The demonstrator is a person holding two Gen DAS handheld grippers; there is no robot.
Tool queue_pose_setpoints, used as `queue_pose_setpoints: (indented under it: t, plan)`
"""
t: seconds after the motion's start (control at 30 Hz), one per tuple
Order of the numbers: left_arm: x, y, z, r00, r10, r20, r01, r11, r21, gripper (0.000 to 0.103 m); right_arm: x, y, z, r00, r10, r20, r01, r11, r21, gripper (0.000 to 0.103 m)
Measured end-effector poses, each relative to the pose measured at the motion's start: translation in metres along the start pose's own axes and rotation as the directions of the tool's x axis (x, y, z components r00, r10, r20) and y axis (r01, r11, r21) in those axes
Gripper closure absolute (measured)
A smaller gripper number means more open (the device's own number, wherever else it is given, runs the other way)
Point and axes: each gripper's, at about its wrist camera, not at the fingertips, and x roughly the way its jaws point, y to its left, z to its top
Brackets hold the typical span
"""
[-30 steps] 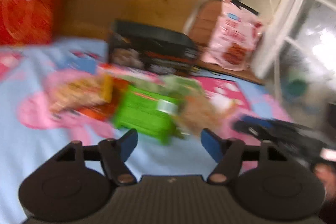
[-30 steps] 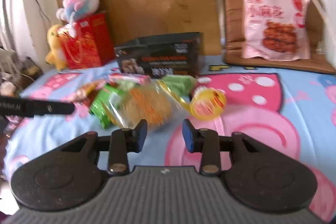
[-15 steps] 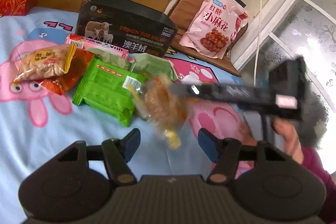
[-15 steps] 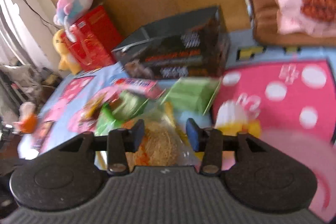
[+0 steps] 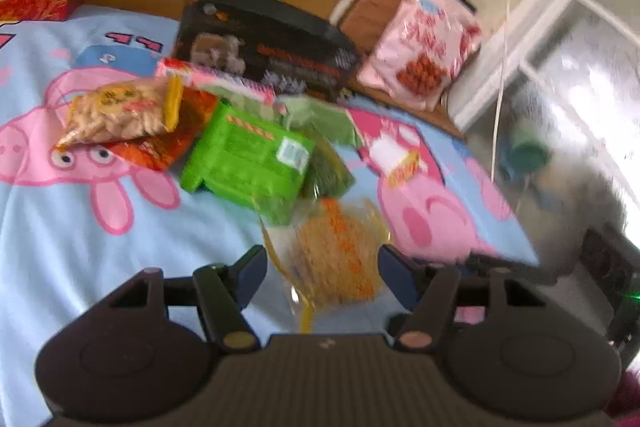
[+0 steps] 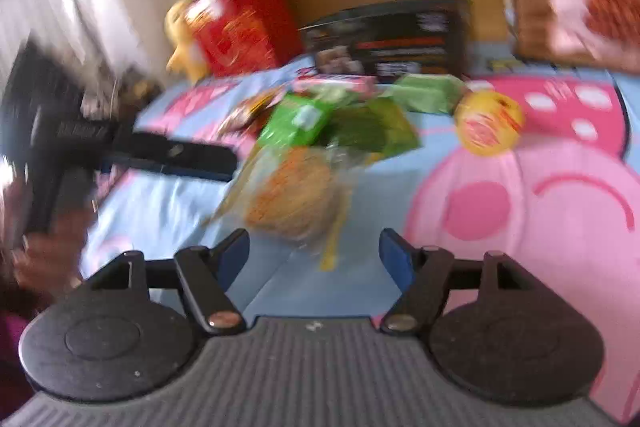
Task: Organize snacks
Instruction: 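Grasp the yellow snack bag with the left gripper and drop it into the black box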
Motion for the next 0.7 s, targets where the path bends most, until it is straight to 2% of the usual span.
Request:
queue_pose_setpoints:
  t: [0.03,0.07,0.13,0.17,0.23,0.33,0.47,0.53,0.6,0.7]
  plan:
    - [0.005,-0.001,-0.003,1.000,0.005,-0.017,-0.005,1.000,0.009,0.051,0.003,0.008,-0.001,0.999,-0.034,0.002,0.034,0.998,-0.056,0.030]
    - [0.012,-0.002,-0.005,0.999,0.010,-0.042,-0.010,1.000,0.010,0.053,0.010,0.014,-0.001,0.998,-0.070,-0.002,0.070,0.993,-0.095,0.032]
    - [0.013,-0.005,-0.008,0.999,0.016,-0.036,-0.015,1.000,0.021,0.057,0.021,0.017,-0.003,0.993,-0.119,0.015,0.120,0.980,-0.157,0.042]
    - [0.011,-0.008,-0.006,0.999,0.017,-0.033,-0.016,1.000,0.024,0.059,0.020,0.019,-0.005,0.992,-0.124,0.018,0.125,0.974,-0.190,0.056]
    - [0.000,-0.014,0.000,1.000,0.011,-0.008,-0.011,0.999,0.042,0.060,0.019,0.019,-0.002,0.992,-0.121,0.031,0.125,0.968,-0.218,0.058]
    - [-0.019,-0.025,0.020,0.998,-0.004,0.065,-0.002,0.995,0.096,0.059,0.007,0.023,0.014,0.989,-0.105,0.105,0.125,0.969,-0.213,0.058]
    - [-0.027,-0.040,0.073,0.987,0.015,0.161,-0.044,0.983,0.177,0.058,-0.002,0.017,0.058,0.975,-0.096,0.202,0.137,0.970,-0.201,0.058]
    - [-0.020,-0.042,0.102,0.979,0.026,0.202,-0.069,0.976,0.207,0.056,0.005,0.008,0.088,0.963,-0.099,0.252,0.153,0.967,-0.206,0.057]
    - [-0.004,-0.034,0.136,0.974,0.043,0.221,-0.086,0.978,0.190,0.056,0.020,-0.004,0.120,0.953,-0.118,0.279,0.174,0.967,-0.187,0.057]
    - [0.027,-0.016,0.173,0.975,0.073,0.211,-0.106,0.983,0.148,0.056,0.051,-0.027,0.159,0.954,-0.145,0.263,0.189,0.970,-0.154,0.057]
